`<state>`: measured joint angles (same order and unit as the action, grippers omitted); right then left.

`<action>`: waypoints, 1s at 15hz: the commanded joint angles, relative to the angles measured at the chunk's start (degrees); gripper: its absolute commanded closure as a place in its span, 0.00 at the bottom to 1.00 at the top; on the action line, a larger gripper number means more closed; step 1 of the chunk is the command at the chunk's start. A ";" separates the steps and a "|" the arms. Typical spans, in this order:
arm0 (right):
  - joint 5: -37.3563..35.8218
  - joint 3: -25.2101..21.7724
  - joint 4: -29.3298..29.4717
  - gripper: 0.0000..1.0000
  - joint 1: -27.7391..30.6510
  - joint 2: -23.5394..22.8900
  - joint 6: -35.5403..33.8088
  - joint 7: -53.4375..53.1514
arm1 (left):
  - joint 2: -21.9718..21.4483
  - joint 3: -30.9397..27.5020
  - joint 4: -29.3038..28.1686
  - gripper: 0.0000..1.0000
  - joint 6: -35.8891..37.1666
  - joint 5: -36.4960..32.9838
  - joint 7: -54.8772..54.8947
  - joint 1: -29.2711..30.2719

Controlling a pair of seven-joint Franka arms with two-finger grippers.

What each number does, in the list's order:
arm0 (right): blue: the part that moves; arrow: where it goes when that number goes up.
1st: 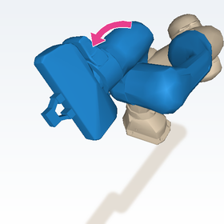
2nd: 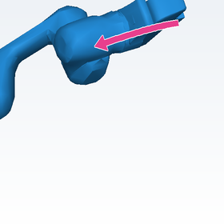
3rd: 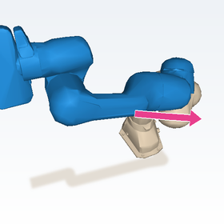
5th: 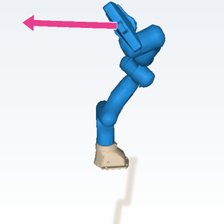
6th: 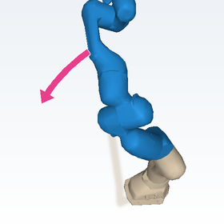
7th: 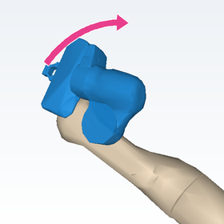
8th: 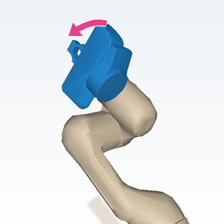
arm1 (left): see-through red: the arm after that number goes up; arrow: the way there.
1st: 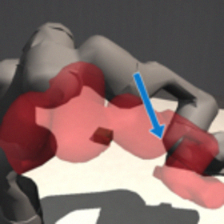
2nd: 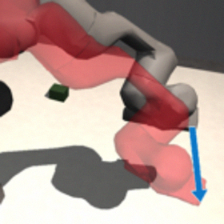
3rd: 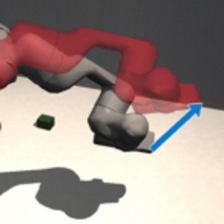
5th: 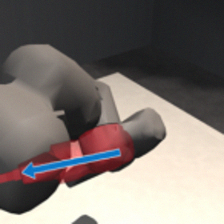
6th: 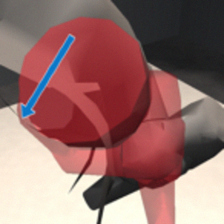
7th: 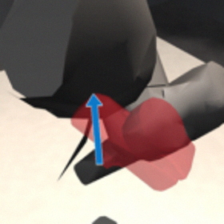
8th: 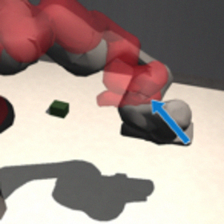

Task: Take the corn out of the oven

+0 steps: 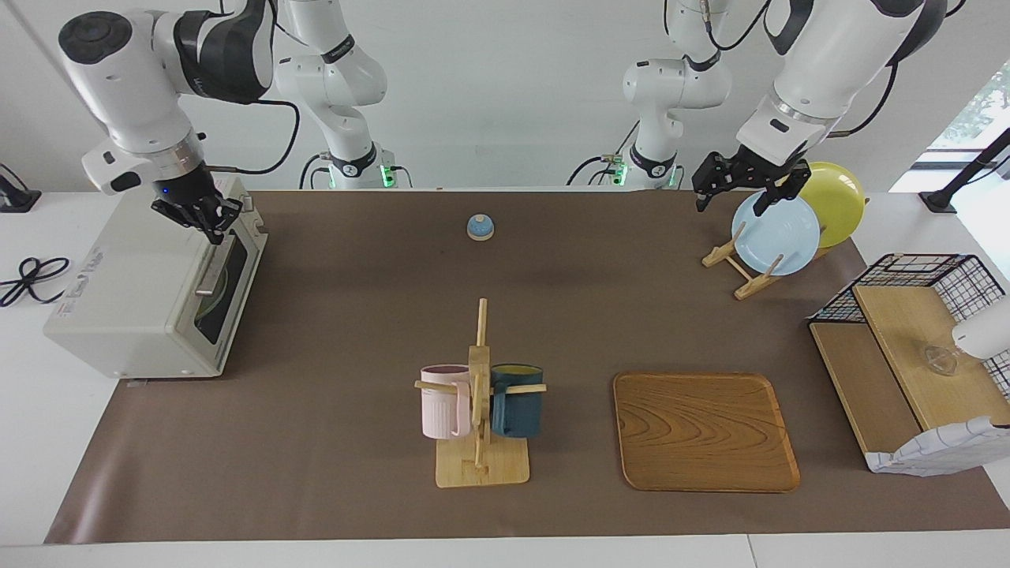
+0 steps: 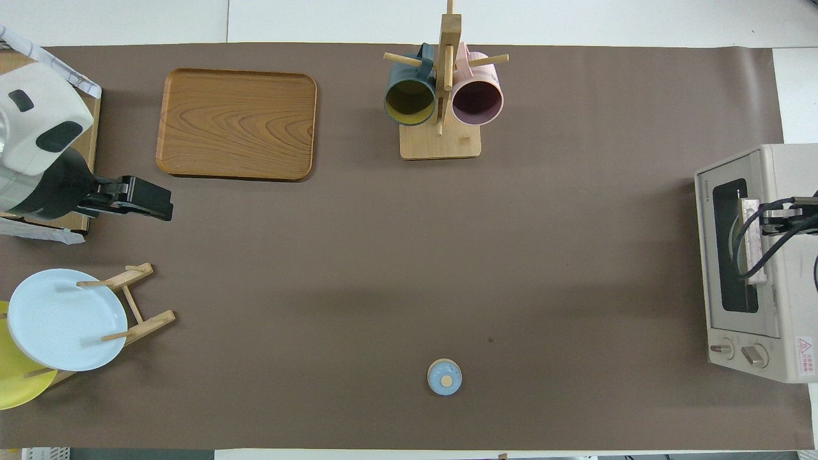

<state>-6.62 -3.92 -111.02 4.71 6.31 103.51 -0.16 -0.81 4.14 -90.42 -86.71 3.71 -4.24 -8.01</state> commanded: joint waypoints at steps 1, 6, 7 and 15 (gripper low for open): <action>-0.94 0.49 -3.59 1.00 0.56 1.60 2.48 -0.47 | -1.83 -0.45 -2.39 0.00 -1.27 -0.20 -0.33 -0.70; -0.94 0.49 -5.08 1.00 2.84 0.55 3.97 4.38 | -1.83 -0.45 -2.39 0.00 -1.27 -0.20 -0.33 -0.70; -0.94 0.49 -5.34 1.00 2.85 0.37 4.85 4.20 | -1.83 -0.45 -2.39 0.00 -1.27 -0.20 -0.33 -0.70; -1.02 0.40 -7.72 1.00 4.25 0.20 7.75 9.81 | -1.83 -0.54 -2.39 0.00 -1.36 -0.20 -0.33 -0.70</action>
<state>-6.78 -3.95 -117.40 7.69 6.03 109.32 5.97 -0.81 4.14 -90.42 -86.71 3.71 -4.25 -8.01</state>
